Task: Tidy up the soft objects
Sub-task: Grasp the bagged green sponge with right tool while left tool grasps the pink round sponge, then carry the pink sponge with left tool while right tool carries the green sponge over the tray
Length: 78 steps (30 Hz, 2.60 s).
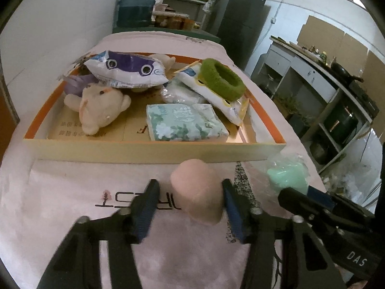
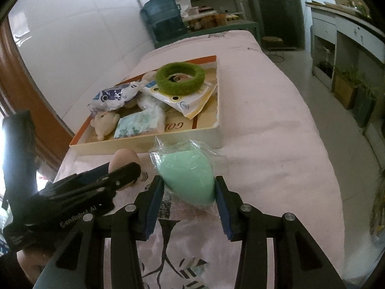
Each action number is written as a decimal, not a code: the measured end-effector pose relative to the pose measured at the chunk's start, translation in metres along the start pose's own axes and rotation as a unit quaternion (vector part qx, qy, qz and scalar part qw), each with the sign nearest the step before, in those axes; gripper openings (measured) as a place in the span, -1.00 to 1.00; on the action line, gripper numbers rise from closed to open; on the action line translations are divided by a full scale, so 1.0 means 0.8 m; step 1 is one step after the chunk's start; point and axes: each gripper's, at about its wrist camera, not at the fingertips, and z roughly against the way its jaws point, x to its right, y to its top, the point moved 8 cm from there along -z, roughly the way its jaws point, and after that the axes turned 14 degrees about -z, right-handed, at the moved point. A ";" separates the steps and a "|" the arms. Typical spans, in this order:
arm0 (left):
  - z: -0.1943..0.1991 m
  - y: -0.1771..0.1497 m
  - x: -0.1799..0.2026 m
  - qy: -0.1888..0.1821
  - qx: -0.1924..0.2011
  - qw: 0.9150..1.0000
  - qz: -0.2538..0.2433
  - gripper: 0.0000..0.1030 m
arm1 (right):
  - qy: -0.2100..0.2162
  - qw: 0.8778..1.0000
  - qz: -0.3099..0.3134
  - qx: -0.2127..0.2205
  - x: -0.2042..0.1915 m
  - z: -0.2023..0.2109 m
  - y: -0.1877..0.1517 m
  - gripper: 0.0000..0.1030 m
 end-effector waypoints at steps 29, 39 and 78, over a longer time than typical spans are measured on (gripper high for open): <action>0.051 0.019 -0.021 -0.016 0.058 0.998 0.021 -0.22 | -0.001 1.000 0.017 0.007 -0.020 0.006 0.004 -0.14; 0.081 0.039 -0.062 0.009 0.090 0.995 0.037 -0.22 | 0.009 0.999 0.047 0.020 -0.060 0.009 0.023 -0.14; 0.033 0.071 -0.107 0.000 0.082 0.996 0.044 -0.22 | 0.018 0.995 0.094 0.027 -0.134 -0.068 0.092 -0.14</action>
